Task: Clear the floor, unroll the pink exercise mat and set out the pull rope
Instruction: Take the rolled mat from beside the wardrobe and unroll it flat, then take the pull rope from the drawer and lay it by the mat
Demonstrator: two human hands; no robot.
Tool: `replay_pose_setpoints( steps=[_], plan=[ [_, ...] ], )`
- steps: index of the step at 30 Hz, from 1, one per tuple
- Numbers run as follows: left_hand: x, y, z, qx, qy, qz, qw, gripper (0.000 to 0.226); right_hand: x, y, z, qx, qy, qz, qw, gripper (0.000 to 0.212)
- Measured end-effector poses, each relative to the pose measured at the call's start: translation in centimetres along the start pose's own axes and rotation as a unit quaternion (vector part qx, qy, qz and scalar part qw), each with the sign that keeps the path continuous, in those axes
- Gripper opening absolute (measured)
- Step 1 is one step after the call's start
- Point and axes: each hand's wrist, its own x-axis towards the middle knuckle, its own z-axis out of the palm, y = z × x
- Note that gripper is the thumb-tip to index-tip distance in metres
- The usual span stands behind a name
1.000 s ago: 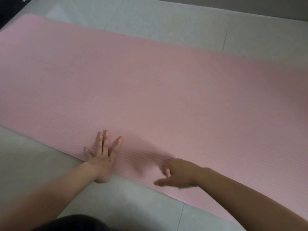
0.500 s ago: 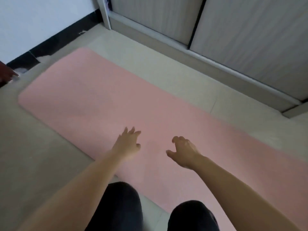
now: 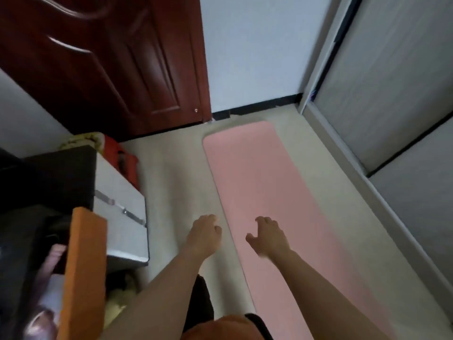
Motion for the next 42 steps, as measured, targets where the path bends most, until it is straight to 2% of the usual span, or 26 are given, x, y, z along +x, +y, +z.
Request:
replay_pose_setpoints(
  steps=[5,9,15,18,21,23,25,27,29,31,33,35,42],
  plan=[
    [-10.8,-2.8,-3.1,-0.085,0.114,-0.065,0.988,0.04,-6.6,-4.6,-0.9,-0.036,-0.012,-0.128,0.991,0.056],
    [-18.8,-5.9,-3.6,-0.12,0.18,-0.101,0.971,0.037,-10.8,-8.3,0.6,-0.065,-0.043,-0.184,0.98,0.059],
    [-27.8,-10.1,-4.2,-0.096,0.293,-0.132,0.942,0.03,-15.4,-14.2,5.0,-0.111,-0.112,-0.254,0.954,0.054],
    [-30.9,-12.0,-3.7,-0.095,0.301,-0.15,0.937,0.033,-17.3,-16.7,7.3,-0.138,-0.152,-0.279,0.938,0.056],
    [-33.7,-14.3,-2.7,-0.095,0.306,-0.175,0.931,0.048,-18.8,-19.2,9.5,-0.165,-0.171,-0.312,0.92,0.057],
    [-35.0,-16.2,-1.6,-0.105,0.294,-0.231,0.922,0.055,-20.0,-21.0,11.3,-0.18,-0.156,-0.353,0.905,0.06],
    [-35.8,-17.5,-0.4,-0.121,0.268,-0.28,0.914,0.06,-21.3,-22.5,13.0,-0.178,-0.104,-0.41,0.888,0.065],
    [-36.5,-18.6,1.2,-0.112,0.224,-0.32,0.914,0.066,-22.3,-23.8,14.6,-0.207,-0.08,-0.482,0.847,0.071],
    [-37.5,-19.3,3.0,-0.104,0.182,-0.355,0.911,0.071,-22.8,-24.2,15.8,-0.297,-0.089,-0.543,0.78,0.074],
    [-38.2,-19.8,4.3,-0.109,0.155,-0.384,0.904,0.07,-22.7,-24.4,16.6,-0.369,-0.1,-0.581,0.718,0.074],
    [-38.3,-19.8,4.8,-0.107,0.159,-0.392,0.9,0.066,-22.1,-24.4,16.8,-0.408,-0.111,-0.602,0.678,0.072],
    [-38.1,-19.6,4.9,-0.115,0.171,-0.397,0.894,0.064,-21.5,-24.4,16.5,-0.428,-0.125,-0.611,0.654,0.072],
    [-37.7,-18.7,5.1,-0.154,0.14,-0.404,0.891,0.071,-20.8,-25.3,15.1,-0.445,-0.168,-0.626,0.617,0.06]
  ],
)
